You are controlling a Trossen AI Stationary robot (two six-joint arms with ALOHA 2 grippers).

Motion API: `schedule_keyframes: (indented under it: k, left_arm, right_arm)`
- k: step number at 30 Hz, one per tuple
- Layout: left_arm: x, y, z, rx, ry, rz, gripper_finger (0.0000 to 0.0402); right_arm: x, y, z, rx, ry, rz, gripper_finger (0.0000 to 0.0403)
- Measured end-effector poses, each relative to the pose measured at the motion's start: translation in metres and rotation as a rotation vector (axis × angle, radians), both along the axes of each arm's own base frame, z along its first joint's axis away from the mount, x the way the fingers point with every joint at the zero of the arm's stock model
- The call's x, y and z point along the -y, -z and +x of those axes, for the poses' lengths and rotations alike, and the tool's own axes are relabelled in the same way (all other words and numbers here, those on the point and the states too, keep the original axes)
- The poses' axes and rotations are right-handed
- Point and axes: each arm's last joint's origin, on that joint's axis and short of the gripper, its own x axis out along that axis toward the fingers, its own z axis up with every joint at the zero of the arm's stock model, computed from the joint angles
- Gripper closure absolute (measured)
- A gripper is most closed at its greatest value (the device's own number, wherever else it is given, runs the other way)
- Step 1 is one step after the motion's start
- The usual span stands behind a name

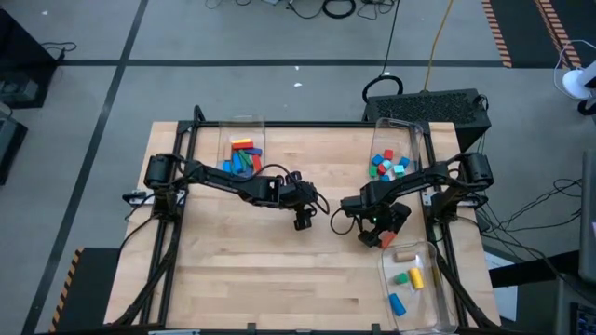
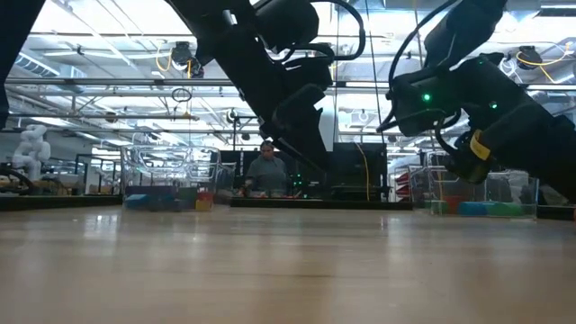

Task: Sort blocks by size
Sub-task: Put the orange cylindrical block into the bottom transparent bin

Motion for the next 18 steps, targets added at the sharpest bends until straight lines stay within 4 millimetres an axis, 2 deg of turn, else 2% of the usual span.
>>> schedule_keyframes:
  k: [5,14,18]
  left_arm:
    - [0.0001,0.0,0.0,0.0,0.0,0.0,0.0143]
    - [-0.0001,0.0,-0.0001,-0.001,0.0,0.0,0.0143]
    - [0.0001,0.0003,-0.0003,-0.004,0.0,0.001,0.0143]
  right_arm:
    - [0.0002,0.0019,-0.0003,-0.001,0.02,-0.003,0.0051]
    - [0.0,0.0022,0.0013,0.014,0.027,-0.001,0.0119]
    - [0.0,0.0027,0.0036,0.04,0.027,0.001,0.0138]
